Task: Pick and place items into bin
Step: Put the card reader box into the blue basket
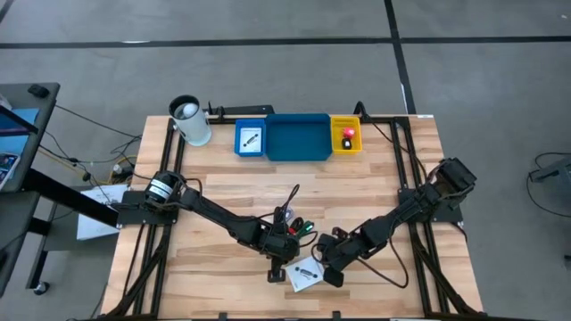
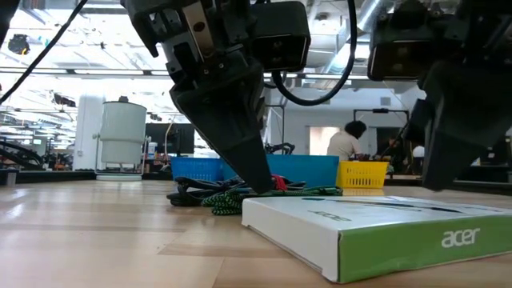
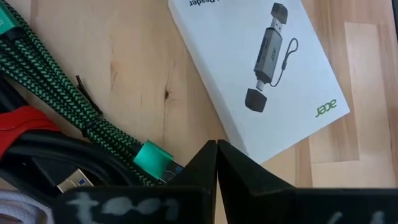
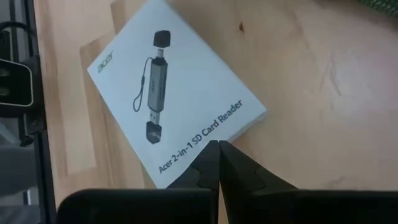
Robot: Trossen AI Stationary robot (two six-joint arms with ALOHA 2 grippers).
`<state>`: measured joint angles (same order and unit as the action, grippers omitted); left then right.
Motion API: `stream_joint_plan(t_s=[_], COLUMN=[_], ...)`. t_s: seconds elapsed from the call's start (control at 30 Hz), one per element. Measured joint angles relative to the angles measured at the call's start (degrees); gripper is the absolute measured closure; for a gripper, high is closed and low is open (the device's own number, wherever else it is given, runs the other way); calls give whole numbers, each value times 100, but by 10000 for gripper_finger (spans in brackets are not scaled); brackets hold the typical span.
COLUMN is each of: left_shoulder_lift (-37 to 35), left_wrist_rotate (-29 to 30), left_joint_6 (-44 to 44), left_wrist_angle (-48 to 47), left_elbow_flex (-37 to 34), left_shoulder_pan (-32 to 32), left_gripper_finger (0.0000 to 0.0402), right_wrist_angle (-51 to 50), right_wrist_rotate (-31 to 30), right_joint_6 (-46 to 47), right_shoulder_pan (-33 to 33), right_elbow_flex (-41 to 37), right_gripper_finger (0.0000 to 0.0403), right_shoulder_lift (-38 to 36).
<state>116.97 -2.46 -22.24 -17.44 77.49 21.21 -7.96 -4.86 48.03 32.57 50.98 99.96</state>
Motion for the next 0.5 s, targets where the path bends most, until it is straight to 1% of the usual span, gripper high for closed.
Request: stream_joint_plan(t_s=[0.27, 0.37, 0.5], left_shoulder_lift=[0, 0, -60], left_wrist_rotate=[-1, -9, -177], left_joint_6=[2, 2, 4], left_wrist_angle=[-91, -332, -819], left_elbow_flex=[0, 0, 0], left_shoulder_pan=[0, -28, -120], left_gripper_finger=[401, 401, 401], right_wrist_angle=[24, 26, 26], right_wrist_rotate=[50, 52, 52], right_joint_6=[-107, -143, -153], right_shoulder_pan=[-47, -46, -47], right_elbow_flex=[2, 2, 4], right_gripper_finger=[403, 403, 403], right_shoulder_lift=[-8, -10, -13])
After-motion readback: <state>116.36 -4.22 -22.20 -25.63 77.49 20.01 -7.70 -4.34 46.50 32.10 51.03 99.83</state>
